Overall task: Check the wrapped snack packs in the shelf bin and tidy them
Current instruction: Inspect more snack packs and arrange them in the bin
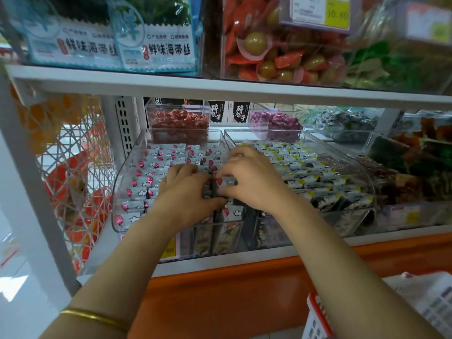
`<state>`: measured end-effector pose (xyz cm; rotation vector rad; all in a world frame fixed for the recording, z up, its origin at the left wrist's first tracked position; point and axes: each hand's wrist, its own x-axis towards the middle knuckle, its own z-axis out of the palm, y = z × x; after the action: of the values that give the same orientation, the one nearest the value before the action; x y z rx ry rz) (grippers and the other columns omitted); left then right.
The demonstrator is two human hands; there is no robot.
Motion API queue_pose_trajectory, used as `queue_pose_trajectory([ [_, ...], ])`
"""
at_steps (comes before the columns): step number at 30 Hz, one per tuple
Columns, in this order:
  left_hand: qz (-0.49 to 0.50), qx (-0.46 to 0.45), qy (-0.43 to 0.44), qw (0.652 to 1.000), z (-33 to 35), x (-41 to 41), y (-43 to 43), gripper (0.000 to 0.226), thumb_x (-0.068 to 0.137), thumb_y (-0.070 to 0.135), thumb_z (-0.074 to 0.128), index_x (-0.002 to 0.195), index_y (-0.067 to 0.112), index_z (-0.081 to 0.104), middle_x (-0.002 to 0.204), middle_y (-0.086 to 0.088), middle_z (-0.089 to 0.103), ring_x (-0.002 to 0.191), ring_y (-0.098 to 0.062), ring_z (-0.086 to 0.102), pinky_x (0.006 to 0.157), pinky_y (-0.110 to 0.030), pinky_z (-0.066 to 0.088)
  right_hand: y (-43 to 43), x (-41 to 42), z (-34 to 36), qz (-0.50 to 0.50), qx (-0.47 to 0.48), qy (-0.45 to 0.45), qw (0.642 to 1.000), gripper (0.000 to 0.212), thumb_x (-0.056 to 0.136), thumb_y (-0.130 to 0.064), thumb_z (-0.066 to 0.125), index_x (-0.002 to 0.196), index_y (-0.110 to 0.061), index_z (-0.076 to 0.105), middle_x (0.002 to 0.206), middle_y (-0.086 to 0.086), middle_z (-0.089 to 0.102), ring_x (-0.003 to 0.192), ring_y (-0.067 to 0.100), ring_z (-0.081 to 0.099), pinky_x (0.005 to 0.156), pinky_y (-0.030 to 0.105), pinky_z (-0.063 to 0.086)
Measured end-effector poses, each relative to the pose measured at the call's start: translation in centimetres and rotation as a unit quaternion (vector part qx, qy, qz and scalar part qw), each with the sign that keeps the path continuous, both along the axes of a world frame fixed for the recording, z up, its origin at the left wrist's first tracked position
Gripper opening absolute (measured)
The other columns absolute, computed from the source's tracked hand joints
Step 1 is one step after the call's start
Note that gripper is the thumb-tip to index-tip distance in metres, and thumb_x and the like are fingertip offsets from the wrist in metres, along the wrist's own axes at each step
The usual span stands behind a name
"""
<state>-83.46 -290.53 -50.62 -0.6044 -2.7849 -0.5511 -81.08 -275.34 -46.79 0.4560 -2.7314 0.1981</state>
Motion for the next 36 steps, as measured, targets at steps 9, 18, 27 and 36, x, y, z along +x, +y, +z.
queue_pose_trajectory([
  [9, -0.028, -0.004, -0.012, 1.0, 0.7, 0.1, 0.5, 0.049, 0.081, 0.049, 0.06, 0.126, 0.029, 0.055, 0.138, -0.004, 0.044, 0.13, -0.027, 0.028, 0.105, -0.038, 0.025, 0.2, -0.9, 1.4, -0.003, 0.077, -0.155, 0.985, 0.032, 0.094, -0.026, 0.041, 0.106, -0.014, 0.069, 0.14, 0.011, 0.047, 0.134, 0.026, 0.034, 0.112, 0.038, 0.021],
  [18, -0.015, -0.015, -0.018, 1.0, 0.9, 0.2, 0.5, 0.049, 0.082, 0.051, 0.06, 0.124, 0.025, 0.056, 0.135, -0.002, 0.046, 0.126, -0.027, 0.031, 0.106, -0.04, 0.028, -0.8, -4.4, 1.3, -0.038, 0.054, -0.078, 0.995, 0.015, 0.084, -0.016, 0.061, 0.096, -0.015, 0.07, 0.113, 0.009, 0.057, 0.102, 0.026, 0.055, 0.084, 0.033, 0.045],
  [27, -0.039, -0.034, -0.026, 0.998, 1.0, 0.3, -0.3, 0.046, 0.084, 0.052, 0.055, 0.127, 0.035, 0.052, 0.138, 0.001, 0.045, 0.133, -0.024, 0.028, 0.109, -0.045, 0.024, -1.8, -5.9, 1.6, -0.065, 0.078, -0.018, 0.995, 0.016, 0.084, 0.001, 0.052, 0.08, -0.015, 0.055, 0.085, 0.004, 0.048, 0.089, 0.025, 0.056, 0.068, 0.032, 0.039],
  [36, -0.042, -0.008, -0.033, 0.999, 1.1, 0.8, -0.3, 0.036, 0.084, 0.046, 0.058, 0.118, 0.034, 0.058, 0.129, 0.0, 0.048, 0.124, -0.025, 0.034, 0.107, -0.044, 0.025, -2.6, -6.9, 2.0, -0.098, 0.106, 0.025, 0.989, 0.012, 0.087, 0.002, 0.051, 0.087, -0.008, 0.056, 0.103, 0.013, 0.059, 0.112, 0.032, 0.047, 0.076, 0.037, 0.036],
])
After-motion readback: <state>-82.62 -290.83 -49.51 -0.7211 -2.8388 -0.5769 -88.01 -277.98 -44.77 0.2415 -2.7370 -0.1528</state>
